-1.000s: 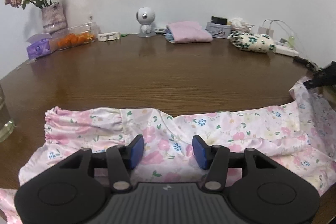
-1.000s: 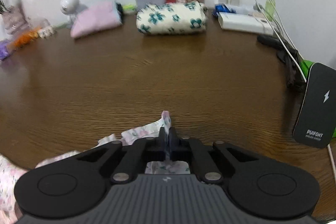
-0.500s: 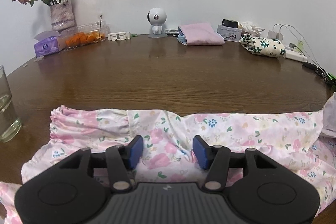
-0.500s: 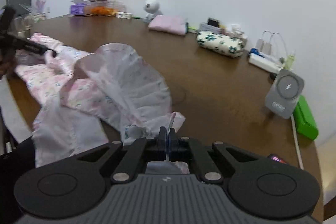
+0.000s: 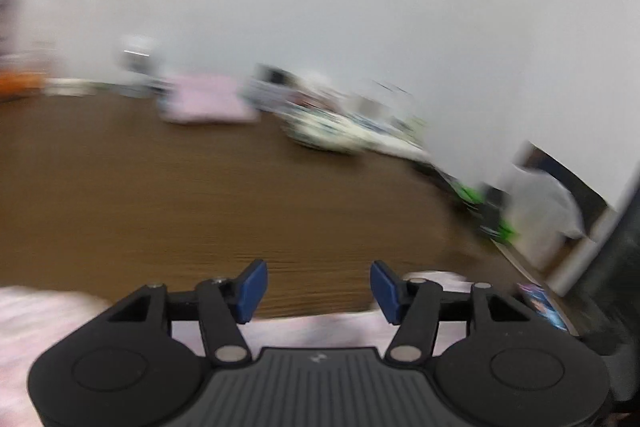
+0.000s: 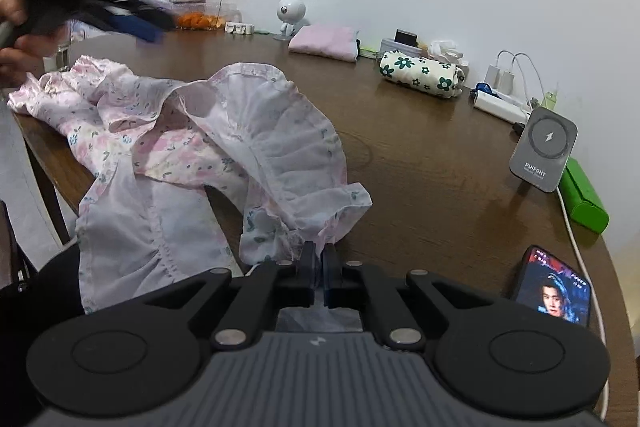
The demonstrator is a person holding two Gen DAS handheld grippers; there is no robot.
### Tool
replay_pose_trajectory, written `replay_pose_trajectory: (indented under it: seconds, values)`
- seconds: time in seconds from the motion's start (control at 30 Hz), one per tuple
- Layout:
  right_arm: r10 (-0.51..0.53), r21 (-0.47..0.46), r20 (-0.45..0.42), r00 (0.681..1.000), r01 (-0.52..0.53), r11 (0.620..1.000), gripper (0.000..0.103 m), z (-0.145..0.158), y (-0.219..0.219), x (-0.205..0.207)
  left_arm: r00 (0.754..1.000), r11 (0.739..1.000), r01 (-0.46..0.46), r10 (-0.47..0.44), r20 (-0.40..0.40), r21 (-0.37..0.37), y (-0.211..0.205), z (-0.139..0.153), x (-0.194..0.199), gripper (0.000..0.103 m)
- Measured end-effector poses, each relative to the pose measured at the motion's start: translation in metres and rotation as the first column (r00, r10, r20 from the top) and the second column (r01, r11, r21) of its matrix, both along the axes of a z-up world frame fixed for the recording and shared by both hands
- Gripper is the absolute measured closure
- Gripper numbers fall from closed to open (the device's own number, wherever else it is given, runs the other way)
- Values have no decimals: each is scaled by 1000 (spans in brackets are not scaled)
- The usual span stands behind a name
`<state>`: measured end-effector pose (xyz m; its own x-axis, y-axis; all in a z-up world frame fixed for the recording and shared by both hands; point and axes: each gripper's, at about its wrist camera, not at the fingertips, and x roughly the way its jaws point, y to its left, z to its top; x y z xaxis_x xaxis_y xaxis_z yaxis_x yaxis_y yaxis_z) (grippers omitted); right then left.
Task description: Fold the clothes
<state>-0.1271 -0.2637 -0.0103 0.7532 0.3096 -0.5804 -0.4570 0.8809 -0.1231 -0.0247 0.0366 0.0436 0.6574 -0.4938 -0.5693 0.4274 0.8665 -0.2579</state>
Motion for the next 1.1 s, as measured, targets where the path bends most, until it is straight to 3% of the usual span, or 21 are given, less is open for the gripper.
replay_pose_trajectory:
  seconds: [0.07, 0.2, 0.27, 0.3, 0.4, 0.53, 0.6, 0.63, 0.7, 0.83, 1.0, 1.1]
  values:
    - [-8, 10, 3, 1000, 8, 1000, 100, 0, -2, 1, 993, 991, 118, -117, -23, 56, -35, -5, 18, 38]
    - [-30, 42, 14, 999, 30, 999, 100, -3, -6, 3, 980, 962, 198, -190, -58, 190, -75, -19, 42, 39]
    - [-47, 55, 21, 999, 45, 997, 100, -4, -7, 6, 970, 953, 240, -228, -85, 184, -82, -26, 48, 72]
    - [-71, 59, 29, 997, 69, 996, 100, -5, -8, 8, 968, 953, 248, -238, -77, 174, -82, -25, 46, 102]
    - [-197, 88, 71, 978, 191, 978, 100, -5, -10, 17, 966, 955, 259, -257, -35, 144, -80, -21, 35, 101]
    - [-264, 79, 107, 959, 257, 963, 97, -4, -6, 21, 967, 958, 245, -253, 39, 147, -78, -10, 6, 102]
    - [-270, 105, 137, 953, 257, 961, 80, 2, -8, 13, 968, 960, 233, -244, 52, 156, -77, -11, -4, 102]
    - [-264, 128, 157, 952, 245, 961, 65, 6, -11, 6, 969, 960, 229, -241, 58, 161, -77, -11, -8, 102]
    - [-218, 184, 171, 961, 186, 965, 64, 16, -15, -9, 970, 961, 220, -234, 70, 170, -77, -11, -17, 103]
    - [-8, 320, 34, 999, -3, 948, 65, 22, -16, -20, 971, 963, 215, -228, 72, 160, -71, -11, -24, 103]
    - [-29, 260, -82, 996, 50, 964, 66, -3, 4, -1, 973, 969, 203, -215, 78, 142, -62, -5, -27, 103]
    - [-53, 294, -115, 992, 85, 952, 66, -8, 1, 6, 969, 965, 218, -232, 85, 149, -59, -5, -34, 103]
